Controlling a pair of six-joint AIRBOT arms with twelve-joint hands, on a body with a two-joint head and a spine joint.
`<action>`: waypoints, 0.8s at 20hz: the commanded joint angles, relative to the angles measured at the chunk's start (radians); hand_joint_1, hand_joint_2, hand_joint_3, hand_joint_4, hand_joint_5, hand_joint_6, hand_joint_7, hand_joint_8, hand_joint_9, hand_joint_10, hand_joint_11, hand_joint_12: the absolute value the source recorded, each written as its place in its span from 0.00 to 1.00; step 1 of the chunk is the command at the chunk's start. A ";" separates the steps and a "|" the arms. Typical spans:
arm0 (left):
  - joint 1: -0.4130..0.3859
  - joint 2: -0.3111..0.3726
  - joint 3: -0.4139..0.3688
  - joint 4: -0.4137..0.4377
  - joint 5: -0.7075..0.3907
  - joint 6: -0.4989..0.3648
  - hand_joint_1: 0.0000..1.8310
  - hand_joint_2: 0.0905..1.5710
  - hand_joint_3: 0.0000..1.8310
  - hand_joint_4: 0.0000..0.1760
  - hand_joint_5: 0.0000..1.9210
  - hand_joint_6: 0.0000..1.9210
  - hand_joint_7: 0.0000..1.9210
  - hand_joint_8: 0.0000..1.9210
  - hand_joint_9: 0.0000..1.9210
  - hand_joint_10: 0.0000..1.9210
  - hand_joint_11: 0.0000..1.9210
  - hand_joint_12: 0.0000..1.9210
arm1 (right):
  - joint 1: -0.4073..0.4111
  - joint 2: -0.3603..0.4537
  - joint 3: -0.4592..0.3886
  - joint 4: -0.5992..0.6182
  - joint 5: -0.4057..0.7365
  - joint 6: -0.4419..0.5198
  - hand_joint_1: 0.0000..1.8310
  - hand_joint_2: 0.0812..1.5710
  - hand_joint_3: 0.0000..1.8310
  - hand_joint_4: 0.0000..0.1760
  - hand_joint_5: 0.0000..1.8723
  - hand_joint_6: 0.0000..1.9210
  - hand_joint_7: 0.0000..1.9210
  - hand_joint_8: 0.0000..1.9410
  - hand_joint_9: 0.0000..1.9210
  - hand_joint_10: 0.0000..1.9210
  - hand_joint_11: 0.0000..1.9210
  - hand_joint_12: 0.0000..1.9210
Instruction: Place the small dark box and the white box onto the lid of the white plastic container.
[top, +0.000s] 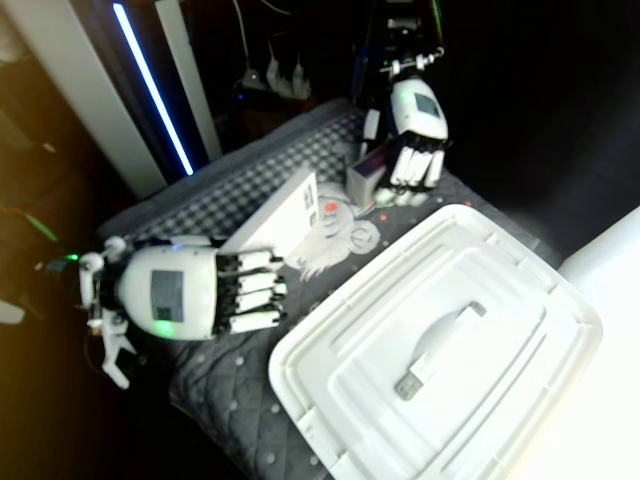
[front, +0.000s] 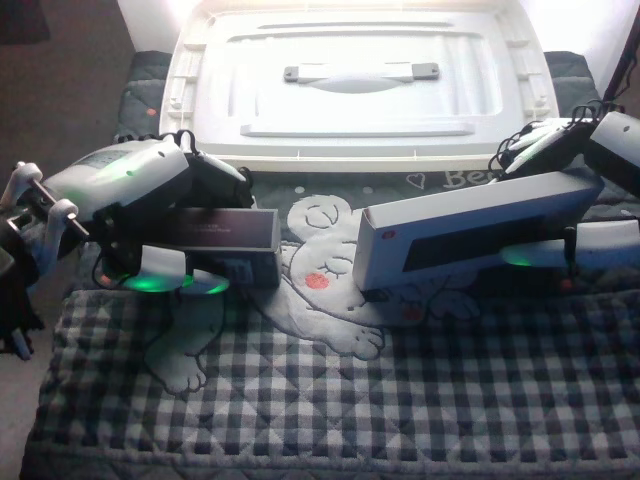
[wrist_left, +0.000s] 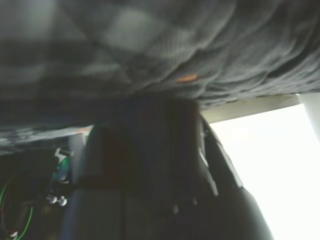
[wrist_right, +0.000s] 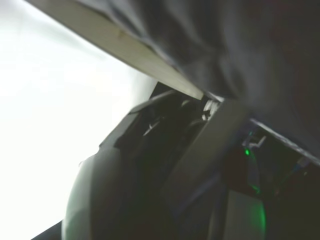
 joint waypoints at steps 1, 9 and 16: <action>-0.004 0.004 0.006 -0.002 -0.105 -0.008 0.76 0.66 0.00 0.00 0.51 0.44 0.57 0.43 0.54 0.53 0.41 0.55 | 0.000 0.010 0.005 0.026 0.090 -0.004 0.69 0.69 0.00 0.00 0.71 0.04 0.46 0.70 0.30 0.80 0.15 1.00; -0.031 0.012 0.014 -0.001 -0.185 -0.026 0.68 0.69 0.00 0.00 0.53 0.39 0.51 0.60 0.50 0.24 0.28 0.63 | 0.010 0.024 -0.003 0.035 0.159 -0.004 0.65 0.63 0.00 0.00 0.65 0.29 0.49 0.73 0.48 0.92 0.47 1.00; -0.187 0.008 0.054 0.047 -0.220 -0.024 0.66 0.72 0.00 0.00 0.46 0.54 0.46 0.64 0.45 0.32 0.32 0.60 | 0.113 0.057 0.013 0.038 0.200 -0.025 0.71 0.63 0.00 0.00 0.61 0.29 0.67 0.34 0.66 0.40 0.54 0.74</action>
